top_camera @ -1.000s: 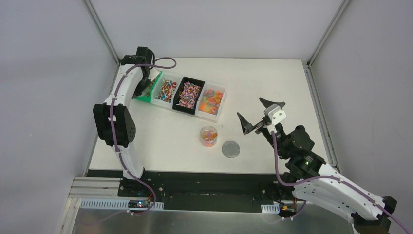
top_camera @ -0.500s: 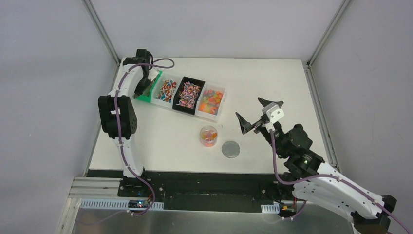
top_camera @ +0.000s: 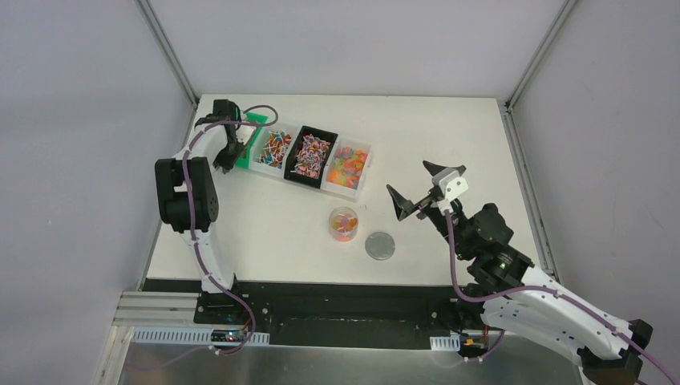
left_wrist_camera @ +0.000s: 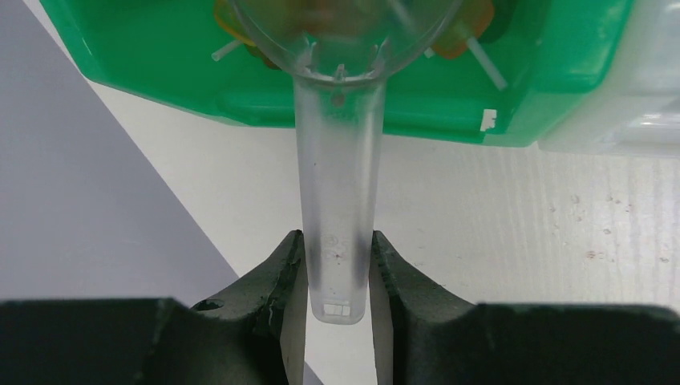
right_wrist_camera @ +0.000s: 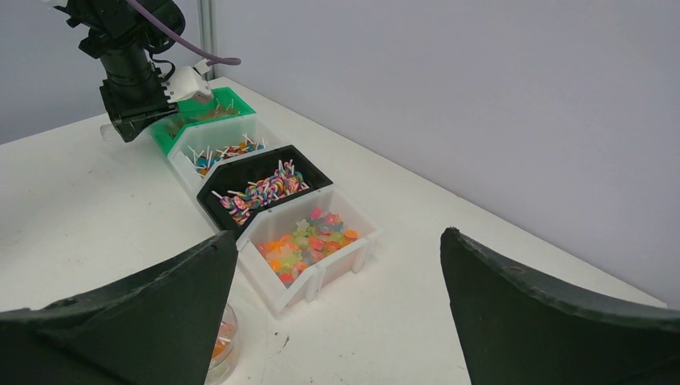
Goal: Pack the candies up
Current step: Scoop the fake candies from the storage box.
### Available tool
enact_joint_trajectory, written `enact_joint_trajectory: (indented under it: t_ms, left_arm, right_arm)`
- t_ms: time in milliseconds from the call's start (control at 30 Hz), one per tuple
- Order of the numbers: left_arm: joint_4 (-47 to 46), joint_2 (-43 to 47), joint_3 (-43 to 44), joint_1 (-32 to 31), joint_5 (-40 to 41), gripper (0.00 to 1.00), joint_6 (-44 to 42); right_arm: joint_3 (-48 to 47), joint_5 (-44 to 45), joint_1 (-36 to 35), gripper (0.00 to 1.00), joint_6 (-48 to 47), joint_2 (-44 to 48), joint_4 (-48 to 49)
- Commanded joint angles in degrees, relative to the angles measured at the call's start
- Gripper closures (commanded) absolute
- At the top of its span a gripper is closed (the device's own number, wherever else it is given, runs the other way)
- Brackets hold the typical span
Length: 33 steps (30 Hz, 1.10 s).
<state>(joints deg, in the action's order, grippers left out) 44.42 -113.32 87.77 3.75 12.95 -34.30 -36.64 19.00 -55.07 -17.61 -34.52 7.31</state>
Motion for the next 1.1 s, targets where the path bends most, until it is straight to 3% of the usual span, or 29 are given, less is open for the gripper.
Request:
enact_joint_trajectory:
  t_ms: [0, 467, 700, 900, 1067]
  left_arm:
    - [-5.84, 5.37, -2.89, 1.0, -4.54, 1.0, 1.47]
    - [-10.78, 8.14, -4.66, 2.06, -4.64, 1.0, 2.37]
    - [-8.74, 16.39, -5.14, 1.98, -6.07, 1.0, 4.89]
    - [-4.78, 23.88, -0.19, 1.8, -18.49, 1.0, 11.29]
    - [-0.96, 26.56, 4.51, -1.65, -31.88, 1.0, 16.22]
  right_arm:
    - [-2.36, -0.28, -0.22, 0.0, 1.54, 0.46, 1.27]
    - [-2.04, 0.05, -0.26, 0.0, 2.53, 0.89, 0.84]
    - [-1.46, -0.47, -0.23, 0.0, 2.62, -1.37, 3.1]
    - [-1.62, -4.35, -0.23, 0.0, 0.21, -6.54, 10.47]
    - [-1.72, -13.27, -0.23, 0.01, -8.72, -13.17, 22.86]
